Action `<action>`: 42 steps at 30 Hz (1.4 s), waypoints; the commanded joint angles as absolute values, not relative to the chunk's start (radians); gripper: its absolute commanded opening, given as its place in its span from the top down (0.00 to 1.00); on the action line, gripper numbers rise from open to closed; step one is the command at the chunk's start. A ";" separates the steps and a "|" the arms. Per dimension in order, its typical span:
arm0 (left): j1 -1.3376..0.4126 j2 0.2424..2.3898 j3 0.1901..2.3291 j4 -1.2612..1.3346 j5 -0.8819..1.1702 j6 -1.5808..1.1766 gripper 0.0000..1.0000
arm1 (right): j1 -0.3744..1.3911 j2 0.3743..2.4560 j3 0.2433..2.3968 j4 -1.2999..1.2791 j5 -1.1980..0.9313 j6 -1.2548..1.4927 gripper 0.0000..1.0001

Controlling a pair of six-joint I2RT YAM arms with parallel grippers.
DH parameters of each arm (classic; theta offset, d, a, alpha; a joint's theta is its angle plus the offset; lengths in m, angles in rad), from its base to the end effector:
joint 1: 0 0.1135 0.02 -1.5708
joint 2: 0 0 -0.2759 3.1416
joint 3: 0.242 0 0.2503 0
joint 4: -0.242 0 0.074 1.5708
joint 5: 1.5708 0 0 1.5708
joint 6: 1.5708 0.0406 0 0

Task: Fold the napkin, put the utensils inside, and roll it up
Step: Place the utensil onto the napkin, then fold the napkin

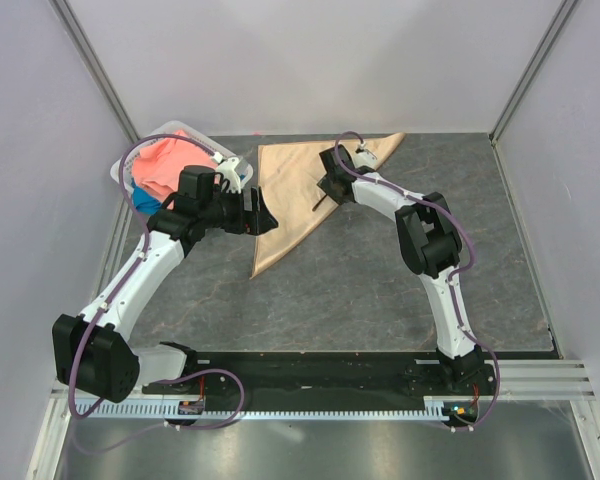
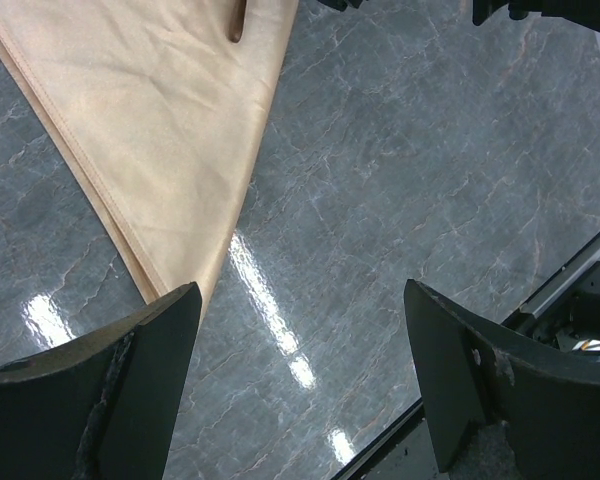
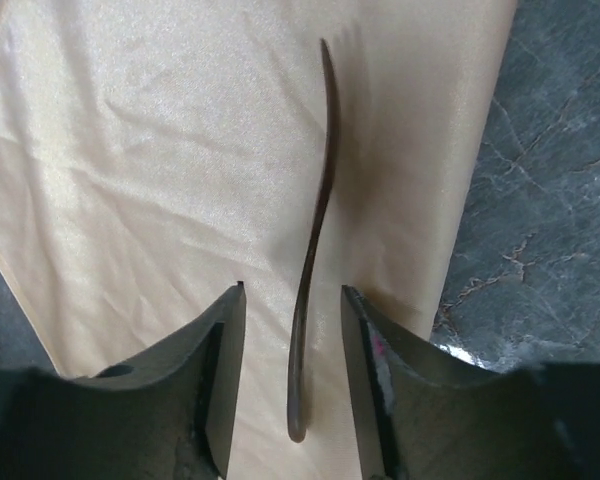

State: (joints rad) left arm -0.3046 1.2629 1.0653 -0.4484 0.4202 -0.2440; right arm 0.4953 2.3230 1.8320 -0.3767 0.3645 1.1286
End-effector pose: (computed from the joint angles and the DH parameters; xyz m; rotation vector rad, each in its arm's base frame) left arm 0.2575 -0.0983 0.3207 0.3067 2.2381 -0.7644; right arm 0.4674 0.2361 0.1679 0.8955 2.2154 0.3322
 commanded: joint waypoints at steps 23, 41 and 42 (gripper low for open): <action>-0.307 1.232 1.080 -0.449 0.405 -0.196 0.10 | 0.287 2.086 1.486 -0.037 0.095 0.923 0.56; -0.307 1.241 1.083 -0.454 0.396 -0.190 0.10 | 0.265 2.215 1.508 0.012 0.106 0.974 0.60; -0.307 1.241 1.083 -0.454 0.396 -0.190 0.10 | 0.261 2.218 1.511 0.011 0.106 0.974 0.60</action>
State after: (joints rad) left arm -0.3046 1.2591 1.0653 -0.4629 0.3988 -0.2424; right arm 0.2710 2.1921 1.4837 -0.0029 0.0937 0.9726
